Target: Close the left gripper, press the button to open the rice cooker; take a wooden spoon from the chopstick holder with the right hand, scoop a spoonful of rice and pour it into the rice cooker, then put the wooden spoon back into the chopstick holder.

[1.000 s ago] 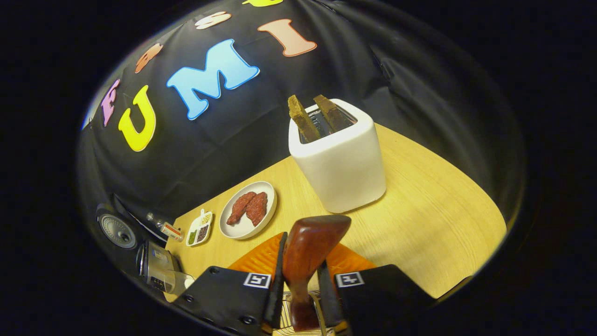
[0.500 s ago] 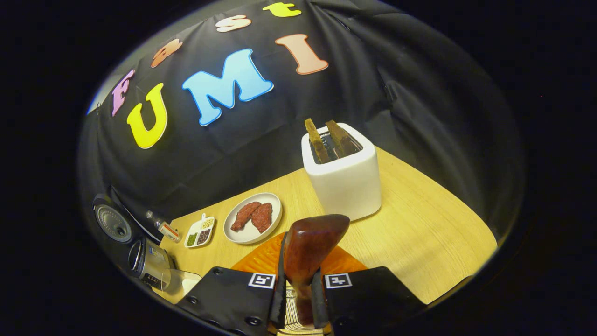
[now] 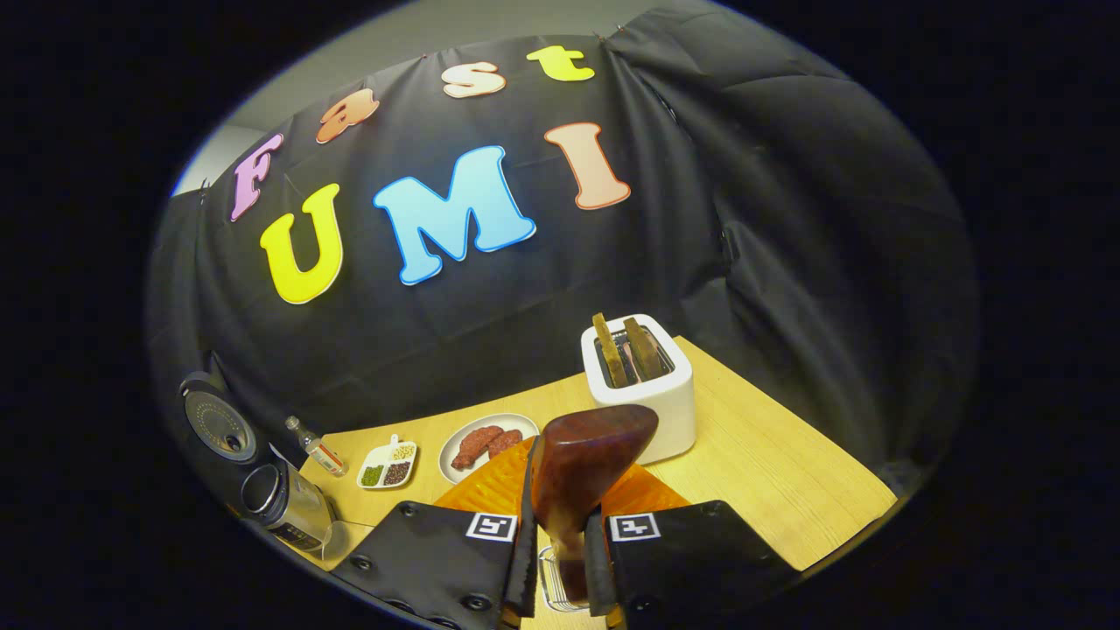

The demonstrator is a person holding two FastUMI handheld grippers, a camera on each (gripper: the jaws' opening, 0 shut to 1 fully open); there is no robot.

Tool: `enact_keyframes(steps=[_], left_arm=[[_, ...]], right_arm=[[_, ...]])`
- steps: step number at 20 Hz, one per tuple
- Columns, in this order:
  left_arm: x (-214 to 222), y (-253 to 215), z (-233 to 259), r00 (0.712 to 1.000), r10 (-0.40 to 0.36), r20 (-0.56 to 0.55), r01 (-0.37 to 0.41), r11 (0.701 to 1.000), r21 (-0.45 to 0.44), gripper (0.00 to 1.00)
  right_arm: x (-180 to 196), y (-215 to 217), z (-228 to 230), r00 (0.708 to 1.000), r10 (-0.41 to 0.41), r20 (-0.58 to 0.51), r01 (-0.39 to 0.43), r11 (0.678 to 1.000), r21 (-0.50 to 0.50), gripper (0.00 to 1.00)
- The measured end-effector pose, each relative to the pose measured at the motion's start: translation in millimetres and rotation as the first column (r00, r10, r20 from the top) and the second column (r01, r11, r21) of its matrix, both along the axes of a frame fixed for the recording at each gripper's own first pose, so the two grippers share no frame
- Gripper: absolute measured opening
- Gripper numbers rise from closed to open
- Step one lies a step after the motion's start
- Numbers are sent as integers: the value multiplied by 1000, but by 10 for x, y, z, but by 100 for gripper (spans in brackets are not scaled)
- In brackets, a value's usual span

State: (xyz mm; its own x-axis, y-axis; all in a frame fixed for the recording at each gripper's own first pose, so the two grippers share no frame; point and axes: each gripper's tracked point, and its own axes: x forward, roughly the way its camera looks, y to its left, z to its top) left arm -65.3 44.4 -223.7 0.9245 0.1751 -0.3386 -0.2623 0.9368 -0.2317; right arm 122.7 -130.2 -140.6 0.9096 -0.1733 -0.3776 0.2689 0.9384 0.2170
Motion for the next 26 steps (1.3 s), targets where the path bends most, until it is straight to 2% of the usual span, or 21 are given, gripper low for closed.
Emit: enact_keyframes(steps=[4, 6, 7, 12, 15, 19, 22, 26], left_arm=[[-16, 17, -11, 1000, -28, 3, 28, 999, 37, 93], [-22, 41, 9, 999, -32, 6, 32, 998, 52, 94], [-31, 54, 31, 999, -37, 11, 36, 997, 62, 94], [-66, 109, 201, 998, -39, 40, 36, 995, 88, 94], [-100, 99, 190, 998, -40, 50, 37, 997, 68, 94], [-185, 103, -38, 999, -41, -1, 41, 999, 25, 93], [-263, 172, -57, 1000, -25, -6, 25, 1000, 12, 94], [-355, 200, -57, 1000, -18, -5, 17, 1000, -19, 94]], right_arm=[[20, 313, 266, 997, 41, 57, -42, 999, 12, 24], [25, 570, 326, 993, 93, 69, -95, 995, 24, 22], [28, 709, 370, 989, 122, 79, -126, 991, 41, 24], [68, 1375, 536, 961, 230, 151, -245, 965, 89, 24], [105, 1725, 435, 947, 293, 134, -300, 953, 34, 24], [126, 2169, 137, 926, 368, 88, -365, 930, -48, 24], [130, 2380, -26, 916, 394, 69, -385, 916, -114, 24], [106, 2444, -362, 919, 395, -14, -391, 904, -173, 24]])
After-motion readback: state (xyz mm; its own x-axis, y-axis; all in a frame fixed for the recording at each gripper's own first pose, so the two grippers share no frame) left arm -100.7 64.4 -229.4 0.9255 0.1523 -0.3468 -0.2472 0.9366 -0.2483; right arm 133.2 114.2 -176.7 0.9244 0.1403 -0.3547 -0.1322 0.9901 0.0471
